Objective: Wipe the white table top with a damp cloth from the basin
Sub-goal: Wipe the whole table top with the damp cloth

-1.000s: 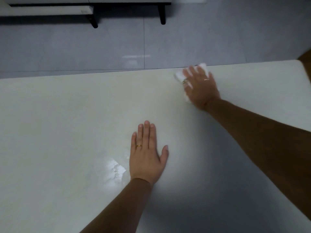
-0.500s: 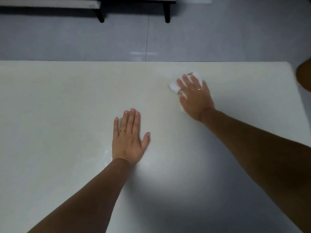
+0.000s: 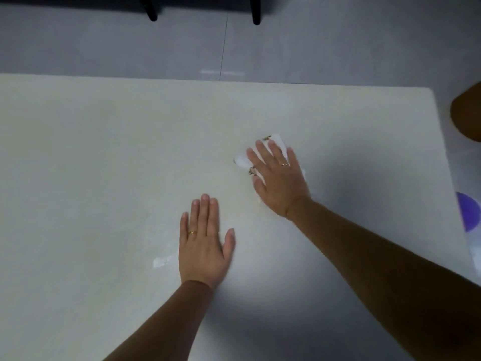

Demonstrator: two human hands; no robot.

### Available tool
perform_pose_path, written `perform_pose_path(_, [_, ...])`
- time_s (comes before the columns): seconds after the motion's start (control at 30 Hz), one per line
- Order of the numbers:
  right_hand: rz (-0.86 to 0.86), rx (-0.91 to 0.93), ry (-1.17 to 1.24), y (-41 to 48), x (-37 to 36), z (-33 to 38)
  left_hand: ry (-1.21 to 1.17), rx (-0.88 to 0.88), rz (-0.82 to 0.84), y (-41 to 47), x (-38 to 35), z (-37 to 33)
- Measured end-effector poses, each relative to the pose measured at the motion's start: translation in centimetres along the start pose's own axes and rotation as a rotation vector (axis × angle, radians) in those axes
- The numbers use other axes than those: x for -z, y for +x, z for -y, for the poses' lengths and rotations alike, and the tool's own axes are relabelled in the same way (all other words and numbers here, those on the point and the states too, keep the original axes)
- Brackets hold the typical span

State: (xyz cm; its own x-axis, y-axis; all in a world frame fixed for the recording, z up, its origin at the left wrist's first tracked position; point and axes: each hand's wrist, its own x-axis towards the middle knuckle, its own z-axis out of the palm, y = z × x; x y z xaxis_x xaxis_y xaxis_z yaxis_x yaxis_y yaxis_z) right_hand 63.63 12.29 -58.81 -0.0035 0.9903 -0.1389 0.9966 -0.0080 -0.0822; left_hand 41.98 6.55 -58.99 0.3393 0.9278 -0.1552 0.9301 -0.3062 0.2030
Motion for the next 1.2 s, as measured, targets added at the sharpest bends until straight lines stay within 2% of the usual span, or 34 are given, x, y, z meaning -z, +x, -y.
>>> perform_pose_path(0.07, [0.001,-0.126,-0.040,-1.0,0.3,-4.0,0.000,0.006,0.004,0.0,-0.1,-0.1])
perform_pose_path(0.13, [-0.005,-0.368,0.005,-1.7,0.2,-5.2,0.014,0.017,0.001,0.1,-0.2,0.0])
perform_pose_path(0.2, [-0.018,-0.588,0.075,-1.5,-0.2,-2.4,0.013,0.013,0.005,0.1,-0.2,-0.1])
perform_pose_path(0.23, [-0.014,-0.622,0.094,-1.5,-0.5,0.1,0.014,0.010,0.005,0.1,-0.2,-0.1])
perform_pose_path(0.3, [-0.026,-0.495,0.099,-2.4,-1.1,5.3,0.030,0.009,0.002,0.1,-0.2,0.0])
perform_pose_path(0.37, [-0.004,-0.243,0.080,-4.1,-1.3,7.7,0.052,0.006,0.007,0.0,-0.3,0.1])
perform_pose_path(0.43, [-0.008,-0.045,0.040,-5.1,-1.1,5.5,0.040,0.001,0.006,0.1,-0.3,0.2])
perform_pose_path(0.47, [-0.013,-0.008,0.012,-5.6,-1.1,3.7,0.029,0.001,0.003,0.1,-0.3,0.2])
perform_pose_path(0.53, [-0.005,-0.072,-0.030,-6.6,-0.9,0.2,0.011,0.003,-0.008,0.1,-0.2,0.1])
perform_pose_path(0.6, [-0.010,-0.245,0.004,-7.2,-0.8,-1.2,0.006,0.003,-0.016,0.1,-0.2,0.1])
perform_pose_path(0.7, [-0.037,-0.571,0.094,-6.8,-1.5,2.7,0.010,-0.001,-0.029,0.1,-0.3,0.1])
perform_pose_path(0.73, [-0.035,-0.606,0.106,-6.7,-1.7,4.7,0.009,-0.003,-0.032,0.2,-0.3,0.1])
perform_pose_path(0.77, [-0.033,-0.570,0.104,-6.9,-1.9,6.6,0.011,-0.004,-0.032,0.2,-0.2,0.1])
perform_pose_path(0.83, [0.000,-0.352,0.070,-8.2,-2.0,8.4,0.019,-0.012,-0.033,0.1,-0.2,0.0])
perform_pose_path(0.9, [-0.015,-0.108,0.035,-9.3,-1.9,6.4,0.011,-0.018,-0.043,0.1,-0.3,0.1])
perform_pose_path(0.97, [-0.029,-0.043,-0.002,-10.3,-1.7,3.3,0.015,-0.020,-0.049,0.0,-0.4,0.3])
perform_pose_path(1.07, [-0.018,-0.296,0.033,-11.0,-1.4,0.9,0.027,-0.026,-0.035,-0.1,-0.5,0.2])
perform_pose_path(1.17, [-0.046,-0.622,0.128,-10.8,-1.8,3.7,0.009,-0.023,-0.013,-0.1,-0.2,0.1])
perform_pose_path(1.2, [-0.028,-0.659,0.125,-10.9,-2.0,5.3,-0.001,-0.022,-0.007,-0.4,0.0,0.1])
